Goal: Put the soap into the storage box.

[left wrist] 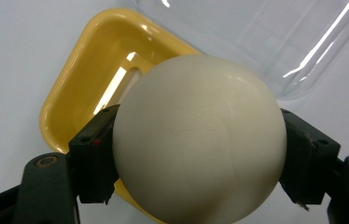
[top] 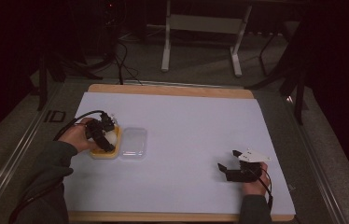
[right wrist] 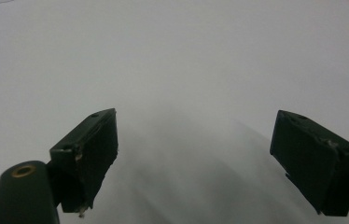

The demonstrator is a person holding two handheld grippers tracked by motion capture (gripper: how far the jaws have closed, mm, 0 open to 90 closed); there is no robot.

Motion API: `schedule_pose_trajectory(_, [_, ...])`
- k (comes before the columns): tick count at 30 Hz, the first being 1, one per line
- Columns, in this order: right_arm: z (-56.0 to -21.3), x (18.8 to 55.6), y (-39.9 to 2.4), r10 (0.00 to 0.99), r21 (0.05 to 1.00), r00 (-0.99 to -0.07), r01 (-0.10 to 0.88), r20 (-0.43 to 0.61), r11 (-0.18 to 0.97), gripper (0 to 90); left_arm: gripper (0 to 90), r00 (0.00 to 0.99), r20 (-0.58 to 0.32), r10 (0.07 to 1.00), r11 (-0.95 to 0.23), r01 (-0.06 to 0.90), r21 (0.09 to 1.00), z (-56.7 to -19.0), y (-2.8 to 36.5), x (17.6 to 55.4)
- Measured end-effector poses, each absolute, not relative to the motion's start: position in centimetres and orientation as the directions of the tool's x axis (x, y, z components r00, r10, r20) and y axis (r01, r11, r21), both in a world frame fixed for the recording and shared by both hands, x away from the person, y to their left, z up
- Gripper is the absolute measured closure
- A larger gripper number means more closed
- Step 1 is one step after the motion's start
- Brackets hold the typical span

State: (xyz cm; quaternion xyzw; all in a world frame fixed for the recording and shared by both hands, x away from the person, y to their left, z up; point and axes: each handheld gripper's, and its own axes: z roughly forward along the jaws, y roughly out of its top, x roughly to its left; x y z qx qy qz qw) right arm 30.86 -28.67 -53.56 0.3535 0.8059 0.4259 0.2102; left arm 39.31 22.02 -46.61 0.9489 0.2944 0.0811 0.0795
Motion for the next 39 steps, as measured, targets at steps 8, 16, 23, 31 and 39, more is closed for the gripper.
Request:
schedule_pose_trajectory(8, [-53.6,30.9,-28.7,0.748,0.834,-0.663,0.39,-0.04,0.39,15.0,25.6,0.799,0.102,0.592,-0.8,0.568,0.193,-47.2,22.5,39.8])
schedule_pose_trajectory(16, [-53.6,30.9,-28.7,0.747,0.834,-0.663,0.389,-0.041,0.391,15.1,25.6,0.795,0.095,0.599,-0.797,0.58,0.168,-48.7,22.6,40.1])
schedule_pose_trajectory(23, [-53.6,30.9,-28.6,0.747,0.833,-0.664,0.39,-0.04,0.391,15.1,25.6,0.783,0.085,0.616,-0.782,0.596,0.18,-48.8,22.8,40.3])
schedule_pose_trajectory(31, [-53.6,30.8,-28.6,0.747,0.834,-0.663,0.39,-0.04,0.391,15.0,25.5,0.778,0.078,0.623,-0.777,0.605,0.174,-49.1,23.1,40.5])
schedule_pose_trajectory(39, [-53.6,30.8,-28.6,0.746,0.833,-0.664,0.389,-0.041,0.392,15.0,25.5,0.774,0.035,0.633,-0.766,0.618,0.177,-49.2,23.1,40.7])
